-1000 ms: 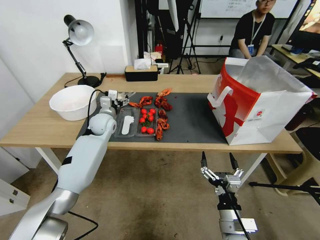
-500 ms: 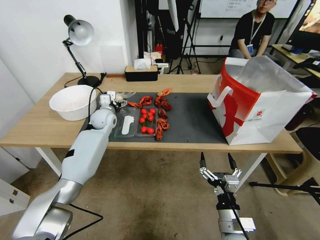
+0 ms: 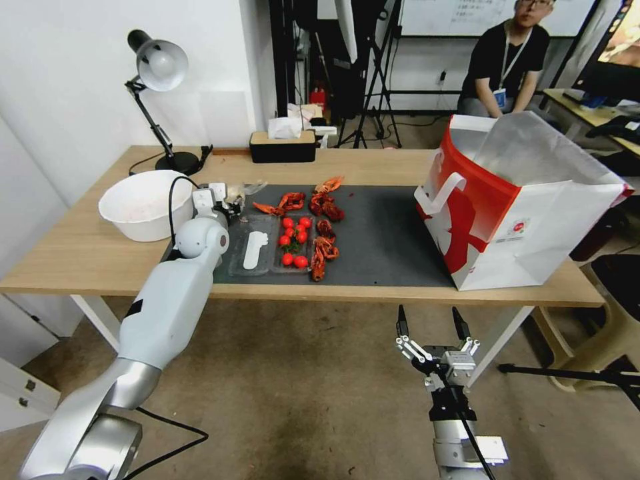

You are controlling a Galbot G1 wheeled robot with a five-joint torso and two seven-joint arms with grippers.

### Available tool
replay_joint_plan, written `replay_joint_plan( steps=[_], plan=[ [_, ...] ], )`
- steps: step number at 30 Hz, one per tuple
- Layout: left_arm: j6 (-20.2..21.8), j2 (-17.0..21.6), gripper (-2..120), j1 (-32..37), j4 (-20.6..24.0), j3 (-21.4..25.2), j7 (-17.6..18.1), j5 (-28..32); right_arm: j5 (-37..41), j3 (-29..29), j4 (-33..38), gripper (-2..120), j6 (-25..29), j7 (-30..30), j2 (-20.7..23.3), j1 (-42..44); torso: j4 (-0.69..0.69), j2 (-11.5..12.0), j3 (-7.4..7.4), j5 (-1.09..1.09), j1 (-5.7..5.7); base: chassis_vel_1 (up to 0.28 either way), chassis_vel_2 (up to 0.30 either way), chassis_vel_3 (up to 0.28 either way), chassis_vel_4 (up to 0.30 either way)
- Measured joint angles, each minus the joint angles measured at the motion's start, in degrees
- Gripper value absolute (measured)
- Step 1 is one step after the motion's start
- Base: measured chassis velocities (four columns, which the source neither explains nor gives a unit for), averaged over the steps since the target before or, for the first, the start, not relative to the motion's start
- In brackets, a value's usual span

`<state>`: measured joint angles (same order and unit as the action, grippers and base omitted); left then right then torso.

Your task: Pick up the trash from the table and place it into the takeout bag.

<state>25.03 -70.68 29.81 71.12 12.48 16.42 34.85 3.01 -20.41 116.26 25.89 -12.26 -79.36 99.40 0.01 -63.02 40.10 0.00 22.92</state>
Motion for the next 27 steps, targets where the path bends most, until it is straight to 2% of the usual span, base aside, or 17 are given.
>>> replay_joint_plan(
  steps=[1, 2, 5, 6, 9, 12, 14, 16, 18, 27],
  plan=[
    [-0.2, 0.2, 27, 0.2, 0.1, 0.1, -0.1, 0.1, -0.1, 0.1, 0.1, 100, 0.0, 0.0, 0.1, 0.0, 0.00, 0.0, 0.00, 0.00, 0.00, 0.000, 0.000, 0.000, 0.000],
    [-0.2, 0.2, 27, 0.2, 0.1, 0.1, -0.1, 0.1, -0.1, 0.1, 0.1, 100, 0.0, 0.0, 0.1, 0.0, 0.00, 0.0, 0.00, 0.00, 0.00, 0.000, 0.000, 0.000, 0.000],
    [-1.3, 0.4, 12, 0.9, 0.6, 0.3, -0.7, 0.5, -0.2, 0.2, 0.1, 100, 0.0, 0.0, 0.1, 0.1, -0.01, 0.0, 0.00, 0.00, 0.00, 0.000, 0.000, 0.000, 0.000],
    [-1.3, 0.4, 12, 0.9, 0.6, 0.3, -0.7, 0.5, -0.2, 0.2, 0.1, 100, 0.0, 0.0, 0.1, 0.1, -0.01, 0.0, 0.00, 0.00, 0.00, 0.000, 0.000, 0.000, 0.000],
    [-4.8, 1.0, 3, 1.9, 3.4, 0.1, -2.4, 1.4, -0.4, 0.4, 0.2, 100, -0.1, 0.0, 0.1, 0.0, -0.01, 0.0, 0.01, 0.01, 0.00, 0.000, 0.000, 0.000, 0.000],
    [-6.0, 1.3, 2, 2.0, 5.9, -0.2, -2.7, 1.9, -0.5, 0.4, 0.5, 100, -0.1, 0.0, 0.1, 0.0, -0.01, 0.0, 0.00, 0.00, 0.00, 0.000, 0.000, 0.000, 0.000],
    [-7.3, 1.5, 2, 1.5, 9.7, -1.0, -3.6, 3.8, -0.6, 0.4, 0.8, 100, -0.2, 0.1, 0.1, 0.1, -0.01, 0.0, 0.00, 0.01, 0.00, 0.000, 0.000, 0.000, 0.000],
    [-7.5, 1.6, 2, 1.3, 10.6, -1.2, -3.8, 4.4, -0.6, 0.4, 0.9, 100, -0.2, 0.0, 0.1, 0.1, -0.01, 0.0, 0.00, 0.00, 0.00, 0.000, 0.000, 0.000, 0.000],
    [-8.4, 1.6, 2, -0.1, 14.4, -3.3, -5.0, 6.8, -0.8, 0.4, 1.1, 100, -0.3, 0.1, 0.1, 0.3, -0.01, 0.0, 0.00, -0.01, 0.00, 0.000, 0.000, 0.000, 0.000],
    [-9.0, 1.6, 2, -2.9, 19.0, -8.2, -7.1, 11.9, -1.0, 0.4, 1.3, 100, -0.3, 0.1, 0.0, 0.6, -0.01, 0.0, 0.00, -0.01, 0.00, 0.000, 0.000, 0.000, 0.000]
  ],
)
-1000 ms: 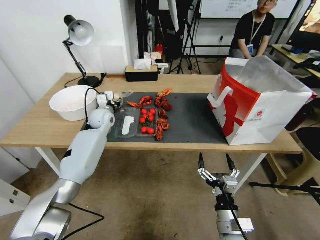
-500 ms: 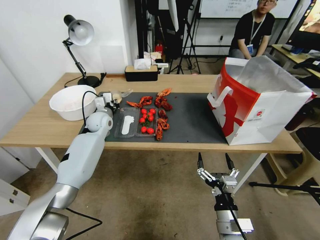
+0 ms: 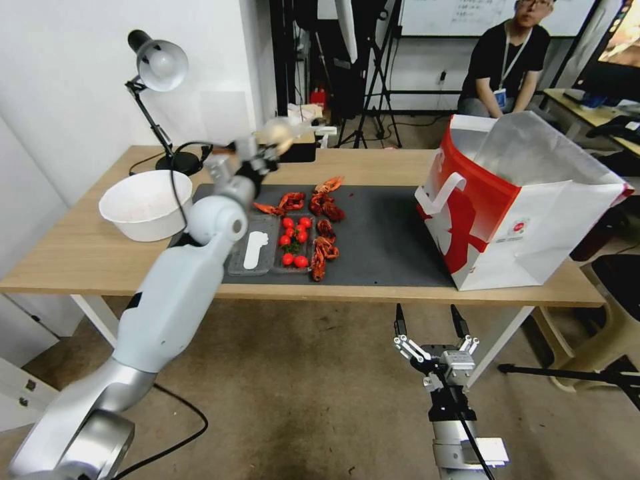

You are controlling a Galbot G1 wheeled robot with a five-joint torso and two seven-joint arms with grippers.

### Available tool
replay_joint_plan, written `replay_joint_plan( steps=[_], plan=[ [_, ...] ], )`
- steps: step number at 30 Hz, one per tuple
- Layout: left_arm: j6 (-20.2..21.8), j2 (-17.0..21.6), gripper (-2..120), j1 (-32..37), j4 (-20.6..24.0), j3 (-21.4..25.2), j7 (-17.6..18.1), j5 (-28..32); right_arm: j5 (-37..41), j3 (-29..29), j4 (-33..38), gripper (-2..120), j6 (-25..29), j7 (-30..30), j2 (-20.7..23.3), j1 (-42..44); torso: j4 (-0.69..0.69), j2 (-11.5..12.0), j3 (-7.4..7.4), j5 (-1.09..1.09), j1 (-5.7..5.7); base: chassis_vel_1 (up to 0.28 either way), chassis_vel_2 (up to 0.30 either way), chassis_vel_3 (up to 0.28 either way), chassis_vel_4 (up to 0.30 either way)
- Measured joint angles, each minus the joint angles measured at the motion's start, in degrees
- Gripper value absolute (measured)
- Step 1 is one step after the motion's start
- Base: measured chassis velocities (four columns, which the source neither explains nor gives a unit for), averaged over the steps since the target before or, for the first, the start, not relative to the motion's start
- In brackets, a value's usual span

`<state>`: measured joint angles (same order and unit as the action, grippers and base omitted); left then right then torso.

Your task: Pick up the trash from the table and place it into the takeout bag.

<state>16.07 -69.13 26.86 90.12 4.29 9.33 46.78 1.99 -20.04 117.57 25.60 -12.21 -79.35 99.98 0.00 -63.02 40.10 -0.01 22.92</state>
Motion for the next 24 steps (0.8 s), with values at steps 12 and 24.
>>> replay_joint_plan(
  steps=[12, 24],
  plan=[
    [0.0, -4.2, 2, -15.0, 3.2, -20.5, -0.3, 8.7, -0.5, -0.1, 0.0, 100, -0.1, 0.0, -0.7, 0.2, 0.00, 0.0, 0.00, -0.01, 0.00, 0.000, 0.000, 0.000, 0.000],
    [-0.1, -14.6, 2, -21.0, -1.0, -27.7, -0.3, 8.7, 0.1, -0.9, -1.7, 100, 1.0, -0.1, -0.7, 0.1, 0.00, 0.0, 0.00, 0.00, 0.00, 0.000, 0.000, 0.000, 0.000]
  ],
)
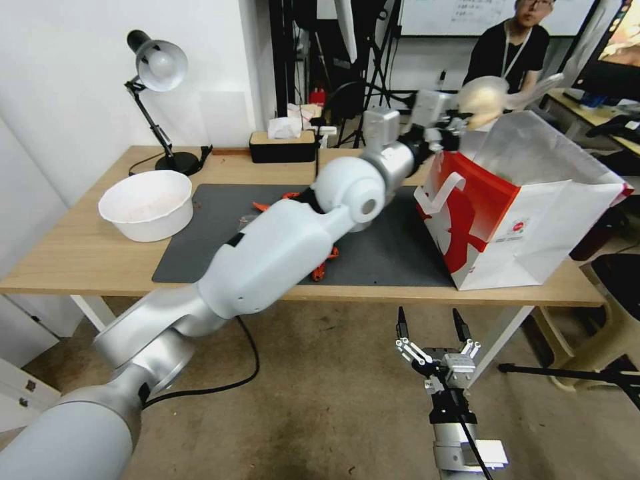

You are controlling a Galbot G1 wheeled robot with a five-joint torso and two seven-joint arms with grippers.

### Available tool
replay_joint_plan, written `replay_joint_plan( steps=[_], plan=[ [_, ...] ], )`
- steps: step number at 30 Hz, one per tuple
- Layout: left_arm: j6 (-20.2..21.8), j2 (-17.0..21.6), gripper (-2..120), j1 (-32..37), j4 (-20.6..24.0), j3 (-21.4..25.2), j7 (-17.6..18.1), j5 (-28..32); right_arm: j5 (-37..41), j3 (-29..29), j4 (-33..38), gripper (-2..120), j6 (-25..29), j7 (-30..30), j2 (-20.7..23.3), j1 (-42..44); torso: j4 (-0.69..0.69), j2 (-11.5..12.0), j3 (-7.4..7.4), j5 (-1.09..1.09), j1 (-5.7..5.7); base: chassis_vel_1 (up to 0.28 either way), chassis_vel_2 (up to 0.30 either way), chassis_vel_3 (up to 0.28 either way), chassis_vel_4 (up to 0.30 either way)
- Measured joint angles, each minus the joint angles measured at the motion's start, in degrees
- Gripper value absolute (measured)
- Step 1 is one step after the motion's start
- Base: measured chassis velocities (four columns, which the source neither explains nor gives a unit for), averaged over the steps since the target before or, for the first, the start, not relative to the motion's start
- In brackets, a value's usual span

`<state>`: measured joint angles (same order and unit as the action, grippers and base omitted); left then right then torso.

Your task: Pick up the trash from the table and place it into the takeout bag.

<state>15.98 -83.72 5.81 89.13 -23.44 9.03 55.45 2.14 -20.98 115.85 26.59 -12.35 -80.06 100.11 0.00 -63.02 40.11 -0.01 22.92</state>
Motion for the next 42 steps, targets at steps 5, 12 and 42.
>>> replay_joint_plan(
  steps=[5, 12, 42],
  plan=[
    [1.2, -1.4, 2, -0.5, -1.4, -2.0, -1.3, -3.7, 0.2, -0.1, -0.1, 100, 0.2, 0.0, 0.1, -0.1, 0.00, 0.0, 0.00, 0.00, 0.00, 0.000, 0.000, 0.000, 0.000],
    [1.9, -1.7, 19, -1.0, -1.8, -2.6, -1.8, -5.3, 0.2, -0.1, 0.0, 100, 0.2, -0.1, 0.1, -0.1, -0.01, 0.0, 0.00, 0.01, 0.00, 0.000, 0.000, 0.000, 0.000],
    [2.8, 7.7, 100, 8.7, 9.8, 5.9, 1.3, -10.1, -0.1, 0.4, 0.7, 100, 0.1, 0.0, -0.2, 0.2, 0.00, 0.0, 0.00, 0.02, 0.00, 0.000, 0.000, 0.000, 0.000]
  ],
)
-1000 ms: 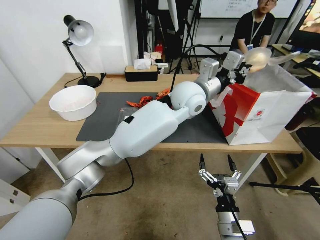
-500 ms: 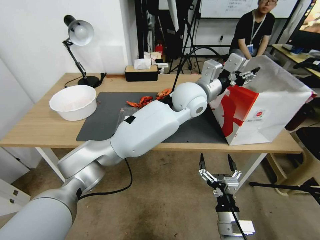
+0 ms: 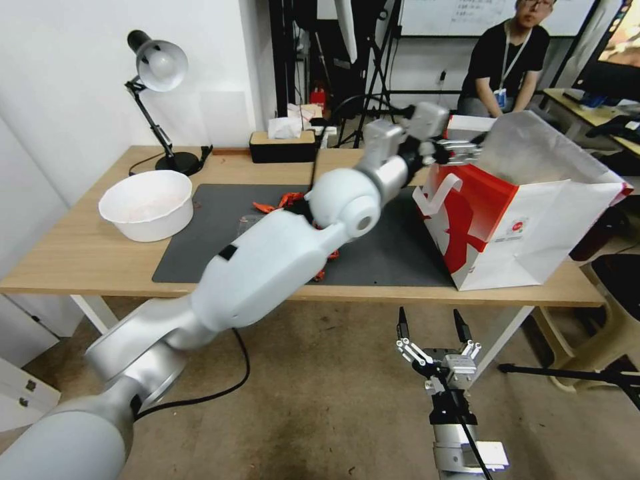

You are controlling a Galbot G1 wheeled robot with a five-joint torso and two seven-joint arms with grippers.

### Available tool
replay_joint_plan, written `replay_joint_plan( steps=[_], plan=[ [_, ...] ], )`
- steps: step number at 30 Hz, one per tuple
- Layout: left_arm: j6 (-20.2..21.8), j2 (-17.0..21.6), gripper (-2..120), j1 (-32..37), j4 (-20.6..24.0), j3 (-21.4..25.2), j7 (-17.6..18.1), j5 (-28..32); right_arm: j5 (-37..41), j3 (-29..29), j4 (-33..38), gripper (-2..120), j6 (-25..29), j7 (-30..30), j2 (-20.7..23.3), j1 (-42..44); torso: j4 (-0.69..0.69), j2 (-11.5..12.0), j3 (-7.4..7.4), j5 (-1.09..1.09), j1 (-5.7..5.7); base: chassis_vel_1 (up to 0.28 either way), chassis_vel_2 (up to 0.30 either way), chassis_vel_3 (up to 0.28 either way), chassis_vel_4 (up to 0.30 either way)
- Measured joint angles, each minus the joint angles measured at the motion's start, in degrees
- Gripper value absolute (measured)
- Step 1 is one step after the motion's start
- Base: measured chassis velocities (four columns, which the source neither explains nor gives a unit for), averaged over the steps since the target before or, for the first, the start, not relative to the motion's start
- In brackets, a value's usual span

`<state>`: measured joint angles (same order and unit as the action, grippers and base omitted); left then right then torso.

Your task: Pick up the trash from the table and place it into the takeout bag.

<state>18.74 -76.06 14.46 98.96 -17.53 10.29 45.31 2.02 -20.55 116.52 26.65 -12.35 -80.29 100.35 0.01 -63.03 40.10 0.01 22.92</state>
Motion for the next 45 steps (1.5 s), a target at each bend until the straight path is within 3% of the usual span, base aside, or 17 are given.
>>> replay_joint_plan(
  steps=[2, 7, 11, 19, 22, 34, 45],
  plan=[
    [0.0, 2.1, 100, 4.3, 3.5, 3.6, -0.4, -2.7, 0.0, 0.0, 0.2, 100, -0.1, 0.0, -0.1, 0.1, -0.01, 0.0, 0.00, 0.00, 0.00, 0.000, 0.000, 0.000, 0.000],
    [-0.1, 4.2, 100, 10.1, 7.0, 7.9, -1.4, -6.1, -0.1, 0.0, 0.3, 100, -0.1, 0.0, -0.1, 0.2, -0.01, 0.0, 0.00, 0.00, 0.00, 0.000, 0.000, 0.000, 0.000],
    [-0.2, 6.1, 100, 19.0, 10.7, 13.4, -2.1, -9.5, -0.2, 0.0, 0.4, 100, -0.1, 0.0, -0.2, 0.2, -0.02, 0.0, 0.00, 0.00, -0.01, 0.000, 0.000, 0.000, 0.000],
    [-0.3, 6.2, 100, 27.3, 14.3, 19.2, -2.3, -13.5, -0.4, 0.2, 0.3, 100, -0.1, 0.1, -0.5, 0.2, 0.01, 0.0, 0.00, -0.02, -0.01, 0.000, 0.000, 0.000, 0.000],
    [-0.9, 6.2, 100, 33.4, 17.0, 23.7, -2.8, -16.9, -0.4, 0.2, 0.3, 100, -0.1, 0.1, -0.5, 0.3, 0.00, 0.0, 0.00, -0.01, -0.01, 0.000, 0.000, 0.000, 0.000],
    [-1.9, 5.4, 100, 50.7, 24.2, 32.1, -2.7, -23.9, -0.4, 0.3, 0.3, 100, 0.0, 0.1, 0.2, 0.3, -0.01, 0.0, 0.00, -0.01, -0.01, 0.000, 0.000, 0.000, 0.000],
    [-9.5, 4.4, 100, 65.9, 27.6, 40.3, -4.5, -27.8, -0.1, 0.4, 0.5, 100, 0.4, 0.1, 1.2, 0.3, -0.01, 0.0, 0.00, -0.01, 0.00, 0.000, 0.000, 0.000, 0.000]
  ],
)
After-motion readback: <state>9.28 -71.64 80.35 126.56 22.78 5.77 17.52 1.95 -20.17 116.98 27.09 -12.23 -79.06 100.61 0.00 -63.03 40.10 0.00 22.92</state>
